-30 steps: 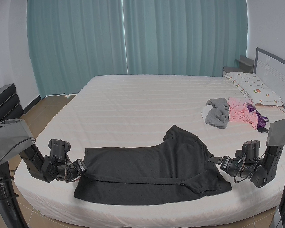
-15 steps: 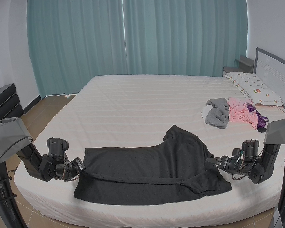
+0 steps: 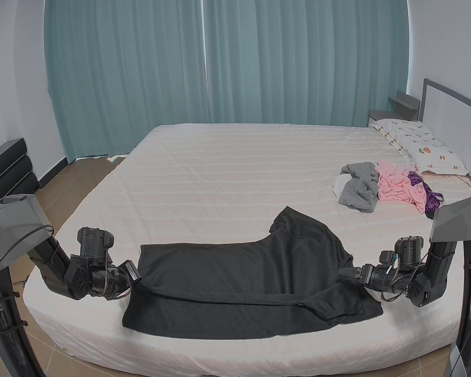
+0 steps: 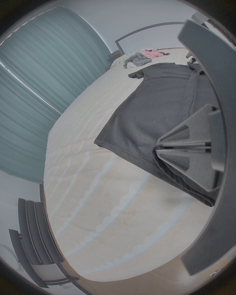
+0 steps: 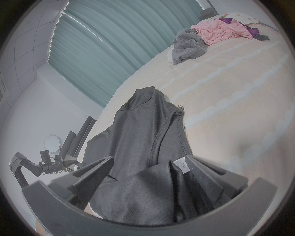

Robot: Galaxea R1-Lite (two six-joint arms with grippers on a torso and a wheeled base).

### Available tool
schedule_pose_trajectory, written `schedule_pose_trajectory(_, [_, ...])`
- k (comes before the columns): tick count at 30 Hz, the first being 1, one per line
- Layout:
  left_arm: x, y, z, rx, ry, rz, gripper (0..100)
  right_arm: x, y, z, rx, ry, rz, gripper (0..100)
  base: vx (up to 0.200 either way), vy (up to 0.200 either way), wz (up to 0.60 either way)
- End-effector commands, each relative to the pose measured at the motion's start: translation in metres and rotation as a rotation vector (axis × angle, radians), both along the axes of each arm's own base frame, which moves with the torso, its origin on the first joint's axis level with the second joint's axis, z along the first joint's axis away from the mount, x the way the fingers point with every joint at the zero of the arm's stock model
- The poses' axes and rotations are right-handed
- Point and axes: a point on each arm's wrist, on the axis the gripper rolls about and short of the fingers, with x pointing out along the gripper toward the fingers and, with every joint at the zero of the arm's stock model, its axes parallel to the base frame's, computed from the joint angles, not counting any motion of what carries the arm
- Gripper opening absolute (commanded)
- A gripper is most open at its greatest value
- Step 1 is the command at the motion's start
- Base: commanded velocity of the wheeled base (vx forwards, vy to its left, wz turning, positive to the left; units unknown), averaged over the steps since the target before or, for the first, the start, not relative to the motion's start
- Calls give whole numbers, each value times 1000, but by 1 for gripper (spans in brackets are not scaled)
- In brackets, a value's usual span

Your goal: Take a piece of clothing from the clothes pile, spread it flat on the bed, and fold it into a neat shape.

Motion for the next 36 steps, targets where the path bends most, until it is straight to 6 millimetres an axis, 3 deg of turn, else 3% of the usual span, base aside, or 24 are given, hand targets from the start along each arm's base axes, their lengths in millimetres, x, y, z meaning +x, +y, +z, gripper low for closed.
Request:
schedule_pose_trajectory(1, [0, 0, 0, 0, 0, 2, 0, -3, 0, -4, -9, 15, 7, 0, 0, 0, 0])
schedule_pose_trajectory(8, [0, 0, 0, 0, 1, 2, 0, -7, -1, -8, -42, 10, 35, 0, 0, 0, 0])
schedule_pose_trajectory(16, [-9, 5, 12, 0, 1, 15, 0, -15, -10, 11, -27, -31, 11, 0, 0, 0, 0])
schedule_pose_trajectory(21, [-18, 11, 23, -1, -17, 31, 0, -34, -14, 28, 0, -68, 29, 0, 0, 0, 0])
schedule_pose_trajectory(36, [-46, 20, 37, 1, -27, 54, 0, -78, -15, 47, 7, -132, 32, 0, 0, 0, 0])
